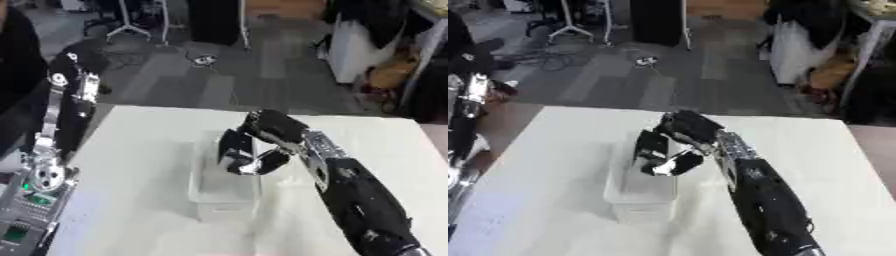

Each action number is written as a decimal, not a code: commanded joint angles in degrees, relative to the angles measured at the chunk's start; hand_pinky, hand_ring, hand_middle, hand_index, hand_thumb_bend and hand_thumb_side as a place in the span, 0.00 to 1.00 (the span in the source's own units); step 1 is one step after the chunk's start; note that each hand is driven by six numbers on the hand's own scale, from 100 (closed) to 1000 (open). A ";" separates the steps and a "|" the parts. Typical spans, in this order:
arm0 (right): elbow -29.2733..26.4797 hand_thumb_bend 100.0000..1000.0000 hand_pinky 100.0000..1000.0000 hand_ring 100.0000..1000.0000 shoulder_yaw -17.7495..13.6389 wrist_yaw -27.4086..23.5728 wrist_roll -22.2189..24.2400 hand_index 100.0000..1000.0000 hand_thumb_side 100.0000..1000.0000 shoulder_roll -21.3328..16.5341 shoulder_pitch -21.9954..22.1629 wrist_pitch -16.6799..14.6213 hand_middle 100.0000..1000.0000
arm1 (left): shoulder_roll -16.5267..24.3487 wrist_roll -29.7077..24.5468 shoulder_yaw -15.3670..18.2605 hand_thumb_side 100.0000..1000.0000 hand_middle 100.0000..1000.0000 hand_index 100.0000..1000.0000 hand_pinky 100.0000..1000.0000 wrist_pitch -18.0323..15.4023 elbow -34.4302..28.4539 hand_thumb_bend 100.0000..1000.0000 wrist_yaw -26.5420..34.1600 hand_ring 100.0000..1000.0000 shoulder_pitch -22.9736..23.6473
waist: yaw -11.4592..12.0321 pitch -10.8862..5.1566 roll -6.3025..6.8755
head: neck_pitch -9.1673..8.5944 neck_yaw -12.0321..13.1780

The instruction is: Pick up objects on the table and place them in the box.

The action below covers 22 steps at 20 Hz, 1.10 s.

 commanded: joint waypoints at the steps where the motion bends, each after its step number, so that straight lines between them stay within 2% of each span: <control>1: -0.38 0.40 0.00 0.00 -0.76 1.19 -1.91 0.27 0.66 0.02 -2.27 0.43 0.00 | 0.32 -0.16 0.22 1.00 0.83 0.86 0.44 -0.10 -1.05 0.06 0.44 0.73 -1.17 | 0.18 -0.43 0.24 | -1.17 -0.61; 4: 0.00 0.40 0.00 0.00 -0.98 2.03 -3.65 0.27 0.66 0.16 -2.27 0.68 0.00 | 0.26 -0.20 0.19 1.00 0.83 0.86 0.44 -0.13 -1.07 0.06 0.46 0.73 -1.29 | 0.27 -0.45 0.26 | -1.50 -0.62; 5: 0.13 0.35 0.00 0.04 -0.98 2.31 -4.04 0.29 0.67 0.19 -2.29 0.71 0.04 | 0.25 -0.21 0.19 1.00 0.83 0.86 0.44 -0.14 -1.07 0.06 0.46 0.73 -1.30 | 0.29 -0.45 0.26 | -1.59 -0.66; 6: 0.29 0.36 0.00 0.12 -0.98 2.51 -4.39 0.37 0.76 0.21 -2.30 0.71 0.14 | 0.25 -0.21 0.19 1.00 0.83 0.86 0.44 -0.13 -1.06 0.06 0.47 0.73 -1.30 | 0.30 -0.45 0.25 | -1.65 -0.68; 7: 0.58 0.39 0.00 0.17 -0.91 2.81 -4.38 0.44 0.81 0.16 -2.32 0.84 0.23 | 0.25 -0.23 0.18 1.00 0.83 0.86 0.44 -0.13 -1.06 0.06 0.47 0.73 -1.30 | 0.30 -0.46 0.23 | -1.67 -0.66; 8: 0.74 0.37 0.00 0.14 -0.81 3.23 -4.28 0.40 0.78 0.12 -2.40 0.97 0.17 | 0.26 -0.25 0.16 1.00 0.83 0.86 0.44 -0.14 -1.05 0.06 0.47 0.73 -1.30 | 0.31 -0.46 0.22 | -1.66 -0.63; 9: 0.80 0.48 0.03 0.33 -0.67 3.86 -4.08 0.63 0.97 0.02 -2.46 1.20 0.42 | 0.26 -0.27 0.16 1.00 0.83 0.86 0.44 -0.15 -1.06 0.06 0.47 0.73 -1.31 | 0.34 -0.46 0.21 | -1.63 -0.55; 10: 0.77 0.48 0.03 0.33 -0.56 4.66 -3.85 0.63 0.97 -0.03 -2.48 1.56 0.42 | 0.26 -0.27 0.16 1.00 0.83 0.86 0.44 -0.15 -1.07 0.06 0.46 0.73 -1.32 | 0.37 -0.45 0.21 | -1.60 -0.47; 11: 0.69 0.49 0.35 0.47 -0.60 5.31 -3.83 0.73 1.00 -0.01 -2.42 1.90 0.57 | 0.26 -0.28 0.16 1.00 0.83 0.86 0.44 -0.15 -1.06 0.06 0.47 0.73 -1.33 | 0.38 -0.44 0.21 | -1.54 -0.37; 12: 0.67 0.49 0.29 0.45 -0.67 5.81 -3.86 0.71 1.00 0.02 -2.34 2.20 0.54 | 0.25 -0.27 0.17 1.00 0.83 0.86 0.44 -0.15 -1.06 0.06 0.46 0.73 -1.33 | 0.38 -0.44 0.22 | -1.51 -0.31; 13: 0.68 0.51 0.50 0.56 -0.74 6.17 -3.92 0.80 1.00 0.04 -2.30 2.44 0.68 | 0.26 -0.28 0.17 1.00 0.83 0.86 0.44 -0.15 -1.06 0.06 0.46 0.73 -1.33 | 0.38 -0.44 0.21 | -1.46 -0.26; 17: 0.81 0.53 0.57 0.59 -0.98 6.63 -4.31 0.83 1.00 -0.08 -2.38 3.38 0.72 | 0.27 -0.26 0.17 1.00 0.83 0.86 0.44 -0.14 -1.06 0.06 0.44 0.73 -1.31 | 0.39 -0.47 0.19 | -1.40 -0.09; 22: 0.89 0.53 0.58 0.59 -0.90 6.95 -4.84 0.83 1.00 -0.28 -2.47 3.99 0.71 | 0.30 -0.33 0.15 1.00 0.83 0.86 0.44 -0.16 -1.05 0.06 0.42 0.73 -1.29 | 0.40 -0.50 0.18 | -1.47 -0.04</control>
